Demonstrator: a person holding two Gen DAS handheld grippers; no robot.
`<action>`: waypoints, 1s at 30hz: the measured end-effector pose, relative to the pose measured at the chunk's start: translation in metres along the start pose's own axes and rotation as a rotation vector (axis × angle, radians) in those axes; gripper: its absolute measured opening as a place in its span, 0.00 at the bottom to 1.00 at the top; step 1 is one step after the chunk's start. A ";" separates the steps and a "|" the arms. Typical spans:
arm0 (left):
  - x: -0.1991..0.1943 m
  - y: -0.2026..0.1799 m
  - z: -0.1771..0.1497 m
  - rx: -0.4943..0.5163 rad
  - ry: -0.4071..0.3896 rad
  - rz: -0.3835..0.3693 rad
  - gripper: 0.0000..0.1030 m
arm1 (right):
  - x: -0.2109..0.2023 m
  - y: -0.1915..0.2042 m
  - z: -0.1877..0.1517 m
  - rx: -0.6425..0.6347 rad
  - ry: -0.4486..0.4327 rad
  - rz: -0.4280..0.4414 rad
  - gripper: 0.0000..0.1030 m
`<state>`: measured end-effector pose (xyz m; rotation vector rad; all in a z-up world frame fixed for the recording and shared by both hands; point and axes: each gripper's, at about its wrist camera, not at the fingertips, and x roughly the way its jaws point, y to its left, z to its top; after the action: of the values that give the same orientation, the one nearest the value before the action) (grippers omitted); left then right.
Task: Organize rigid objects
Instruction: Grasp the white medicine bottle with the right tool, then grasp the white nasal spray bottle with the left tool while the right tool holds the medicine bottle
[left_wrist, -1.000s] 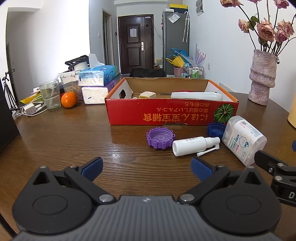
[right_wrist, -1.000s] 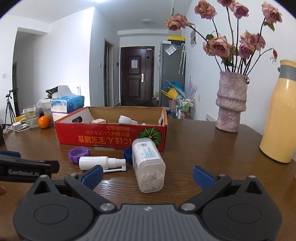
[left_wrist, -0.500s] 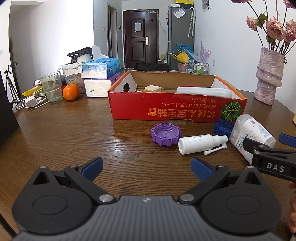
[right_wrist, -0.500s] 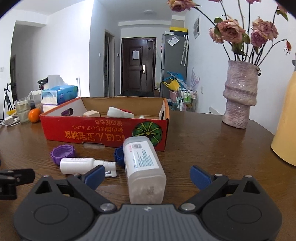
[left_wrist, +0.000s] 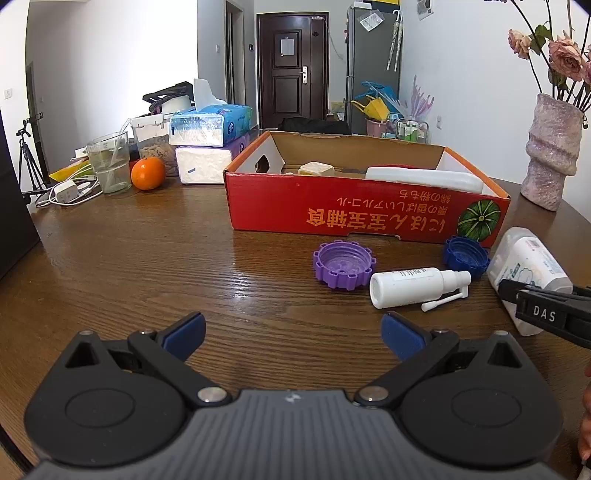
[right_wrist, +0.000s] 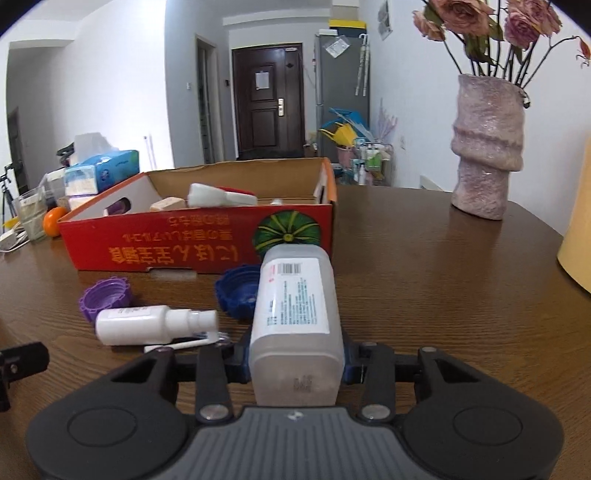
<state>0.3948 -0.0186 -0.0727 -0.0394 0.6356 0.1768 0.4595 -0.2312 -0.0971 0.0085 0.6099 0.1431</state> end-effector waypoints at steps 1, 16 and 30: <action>0.000 0.000 0.000 -0.001 -0.001 -0.001 1.00 | 0.000 0.000 0.000 -0.002 0.000 0.001 0.39; 0.005 -0.018 0.000 -0.016 0.007 -0.001 1.00 | -0.018 -0.006 0.005 -0.001 -0.075 0.019 0.39; 0.011 -0.070 0.002 0.002 0.013 -0.002 1.00 | -0.031 -0.044 0.010 0.014 -0.121 0.012 0.39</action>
<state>0.4175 -0.0855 -0.0789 -0.0394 0.6490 0.1745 0.4459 -0.2783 -0.0738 0.0343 0.4904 0.1492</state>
